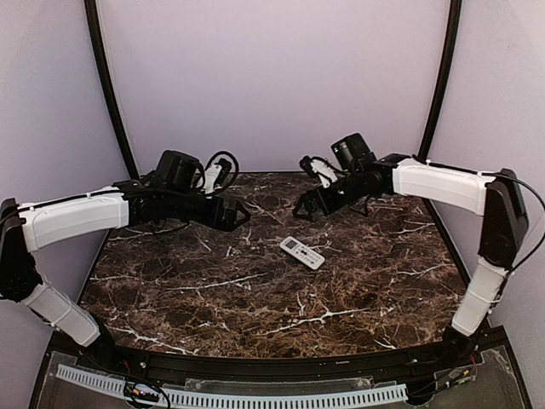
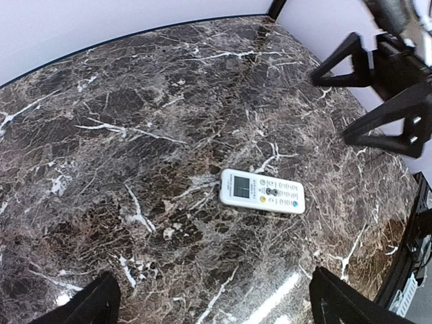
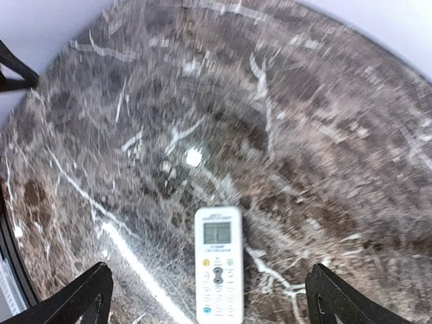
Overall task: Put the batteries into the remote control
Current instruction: Reset both arms
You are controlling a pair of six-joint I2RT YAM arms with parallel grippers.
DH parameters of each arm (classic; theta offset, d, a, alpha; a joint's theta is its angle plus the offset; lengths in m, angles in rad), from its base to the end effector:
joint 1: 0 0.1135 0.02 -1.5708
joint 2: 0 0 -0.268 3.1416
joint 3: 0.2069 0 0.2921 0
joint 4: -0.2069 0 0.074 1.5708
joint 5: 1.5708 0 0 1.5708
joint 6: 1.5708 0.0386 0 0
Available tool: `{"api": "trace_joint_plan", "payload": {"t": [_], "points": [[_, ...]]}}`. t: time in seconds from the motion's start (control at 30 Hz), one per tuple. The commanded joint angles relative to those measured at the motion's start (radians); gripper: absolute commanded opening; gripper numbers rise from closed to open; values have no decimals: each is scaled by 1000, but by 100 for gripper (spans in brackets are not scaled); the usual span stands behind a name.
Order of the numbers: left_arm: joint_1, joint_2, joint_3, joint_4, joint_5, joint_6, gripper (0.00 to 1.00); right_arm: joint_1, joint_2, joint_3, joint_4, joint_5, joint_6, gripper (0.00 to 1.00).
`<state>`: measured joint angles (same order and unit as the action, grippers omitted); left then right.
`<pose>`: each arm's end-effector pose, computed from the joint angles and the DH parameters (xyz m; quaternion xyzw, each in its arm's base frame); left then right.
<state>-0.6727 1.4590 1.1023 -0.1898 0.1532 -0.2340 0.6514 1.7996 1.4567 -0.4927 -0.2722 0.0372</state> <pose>0.2894 -0.2381 0.2780 0.2257 0.8401 -0.2740 0.4100 0.3474 0.2779 0.2525 -0.3260 0.8666 0.2394 0.2924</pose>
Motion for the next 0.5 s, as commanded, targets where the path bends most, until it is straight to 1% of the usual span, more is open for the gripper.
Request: {"api": "trace_joint_plan", "payload": {"t": [0.0,0.13,0.23,0.33,0.37,0.47], "points": [[54,22,28,-47,-30,-49,99,-117,-210,-203,272,-80,88,99],[77,48,3,-50,-55,-71,99,-162,-359,-391,384,-62,100,99],[80,56,-40,-40,-72,-87,99,-169,-426,-505,433,-50,116,99],[81,50,-113,37,-57,-118,99,-170,-474,-627,487,-38,152,99],[81,49,-152,78,-50,-128,99,-169,-490,-682,529,-43,166,99],[81,66,-199,121,-42,-140,99,-168,-518,-791,627,-65,207,99]]}}
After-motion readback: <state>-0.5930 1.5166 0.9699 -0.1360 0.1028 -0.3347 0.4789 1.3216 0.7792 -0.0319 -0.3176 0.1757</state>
